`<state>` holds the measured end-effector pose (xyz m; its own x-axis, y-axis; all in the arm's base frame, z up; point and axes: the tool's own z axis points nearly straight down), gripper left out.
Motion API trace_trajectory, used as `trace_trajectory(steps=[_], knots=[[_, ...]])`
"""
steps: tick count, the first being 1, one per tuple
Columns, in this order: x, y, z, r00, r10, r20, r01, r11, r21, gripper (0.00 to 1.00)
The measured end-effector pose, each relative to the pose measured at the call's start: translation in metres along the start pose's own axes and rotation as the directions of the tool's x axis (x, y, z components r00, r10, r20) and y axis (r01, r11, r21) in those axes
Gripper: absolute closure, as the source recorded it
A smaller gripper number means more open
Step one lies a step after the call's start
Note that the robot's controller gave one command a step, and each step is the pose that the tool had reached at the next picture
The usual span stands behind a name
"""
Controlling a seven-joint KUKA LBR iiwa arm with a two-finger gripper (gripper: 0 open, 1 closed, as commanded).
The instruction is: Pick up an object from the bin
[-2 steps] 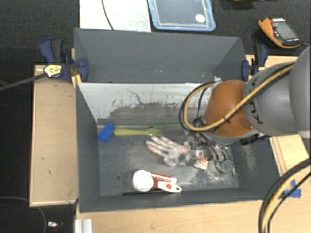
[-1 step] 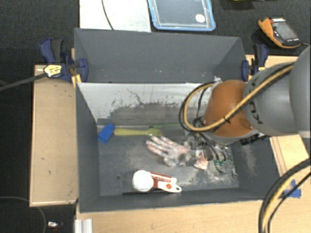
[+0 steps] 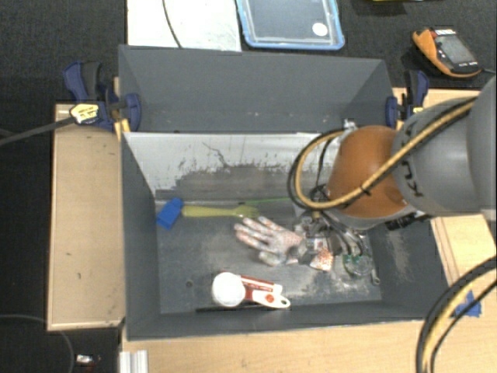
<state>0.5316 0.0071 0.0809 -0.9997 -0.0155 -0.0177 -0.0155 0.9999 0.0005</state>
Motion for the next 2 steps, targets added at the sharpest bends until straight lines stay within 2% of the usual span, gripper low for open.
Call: trace_trajectory(steps=[1,2], knots=[[-0.001,0.0,-0.009,1.0,-0.001,0.003,0.001,1.0,0.0,1.0],[0.0,0.0,-0.032,1.0,-0.003,0.0,0.003,1.0,0.0,1.0]])
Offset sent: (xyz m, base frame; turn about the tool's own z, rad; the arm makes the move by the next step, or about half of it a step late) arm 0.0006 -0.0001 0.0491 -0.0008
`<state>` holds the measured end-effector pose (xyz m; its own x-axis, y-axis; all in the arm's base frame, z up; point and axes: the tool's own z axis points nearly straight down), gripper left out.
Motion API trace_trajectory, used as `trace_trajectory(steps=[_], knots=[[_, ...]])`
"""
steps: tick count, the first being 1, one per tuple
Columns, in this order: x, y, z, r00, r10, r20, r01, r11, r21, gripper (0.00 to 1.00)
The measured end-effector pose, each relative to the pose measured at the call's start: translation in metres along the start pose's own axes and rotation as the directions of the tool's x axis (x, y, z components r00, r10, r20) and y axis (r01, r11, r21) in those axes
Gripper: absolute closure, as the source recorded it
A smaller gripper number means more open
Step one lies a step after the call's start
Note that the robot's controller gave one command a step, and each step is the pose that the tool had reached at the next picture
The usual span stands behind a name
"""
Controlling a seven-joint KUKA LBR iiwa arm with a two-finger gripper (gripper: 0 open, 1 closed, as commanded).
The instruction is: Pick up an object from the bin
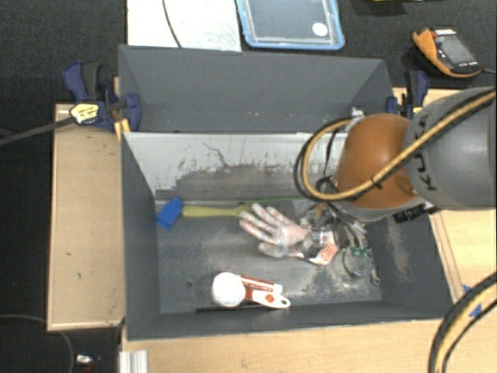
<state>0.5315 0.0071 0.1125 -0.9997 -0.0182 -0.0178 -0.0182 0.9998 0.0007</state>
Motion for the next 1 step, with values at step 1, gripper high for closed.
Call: trace_trajectory(steps=[1], knots=[[-0.0008,0.0,-0.0324,1.0,-0.002,0.0,0.002,1.0,0.0,1.0]])
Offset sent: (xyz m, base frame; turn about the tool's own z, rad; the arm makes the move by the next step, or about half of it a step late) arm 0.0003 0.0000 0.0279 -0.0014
